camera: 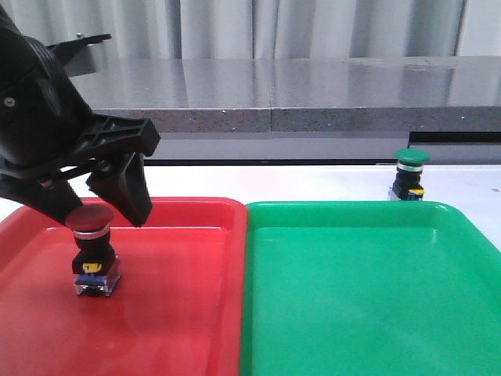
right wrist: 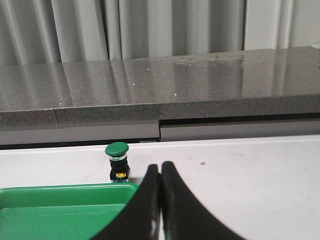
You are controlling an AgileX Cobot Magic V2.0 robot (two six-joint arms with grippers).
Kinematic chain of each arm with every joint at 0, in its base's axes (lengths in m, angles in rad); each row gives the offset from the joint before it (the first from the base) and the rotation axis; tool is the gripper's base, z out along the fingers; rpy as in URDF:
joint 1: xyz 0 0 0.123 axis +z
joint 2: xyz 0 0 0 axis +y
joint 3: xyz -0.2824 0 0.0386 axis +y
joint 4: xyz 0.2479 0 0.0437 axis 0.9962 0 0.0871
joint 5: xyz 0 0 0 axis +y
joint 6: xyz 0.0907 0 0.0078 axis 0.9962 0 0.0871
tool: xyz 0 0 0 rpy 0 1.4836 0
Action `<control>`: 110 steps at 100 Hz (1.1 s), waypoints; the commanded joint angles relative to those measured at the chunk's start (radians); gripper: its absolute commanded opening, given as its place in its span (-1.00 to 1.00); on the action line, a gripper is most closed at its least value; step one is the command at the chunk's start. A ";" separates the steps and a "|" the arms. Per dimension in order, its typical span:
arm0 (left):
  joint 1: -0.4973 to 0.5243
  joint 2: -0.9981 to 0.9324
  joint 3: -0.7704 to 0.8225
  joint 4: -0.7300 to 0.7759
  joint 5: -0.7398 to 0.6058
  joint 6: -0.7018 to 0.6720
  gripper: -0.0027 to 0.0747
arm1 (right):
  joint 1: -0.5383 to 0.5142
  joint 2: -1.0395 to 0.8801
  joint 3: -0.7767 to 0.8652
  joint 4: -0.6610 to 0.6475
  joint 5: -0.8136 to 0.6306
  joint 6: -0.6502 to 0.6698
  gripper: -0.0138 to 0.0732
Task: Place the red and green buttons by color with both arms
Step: 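Lift the red button with the left gripper and lower it into the red tray, then open the left gripper and raise it away from the button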
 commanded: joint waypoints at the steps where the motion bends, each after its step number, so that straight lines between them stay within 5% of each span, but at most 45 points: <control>1: -0.003 -0.044 -0.022 -0.005 -0.040 -0.013 0.37 | -0.007 -0.021 -0.019 0.002 -0.080 -0.008 -0.83; 74: 0.090 -0.225 -0.022 0.023 -0.042 -0.013 0.33 | -0.007 -0.021 -0.019 0.002 -0.080 -0.008 -0.83; 86: 0.090 -0.321 -0.022 0.039 -0.042 -0.013 0.04 | -0.007 -0.021 -0.019 0.002 -0.080 -0.008 -0.83; 110: 0.090 -0.478 -0.003 0.075 -0.059 -0.013 -0.99 | -0.007 -0.021 -0.019 0.002 -0.080 -0.008 -0.83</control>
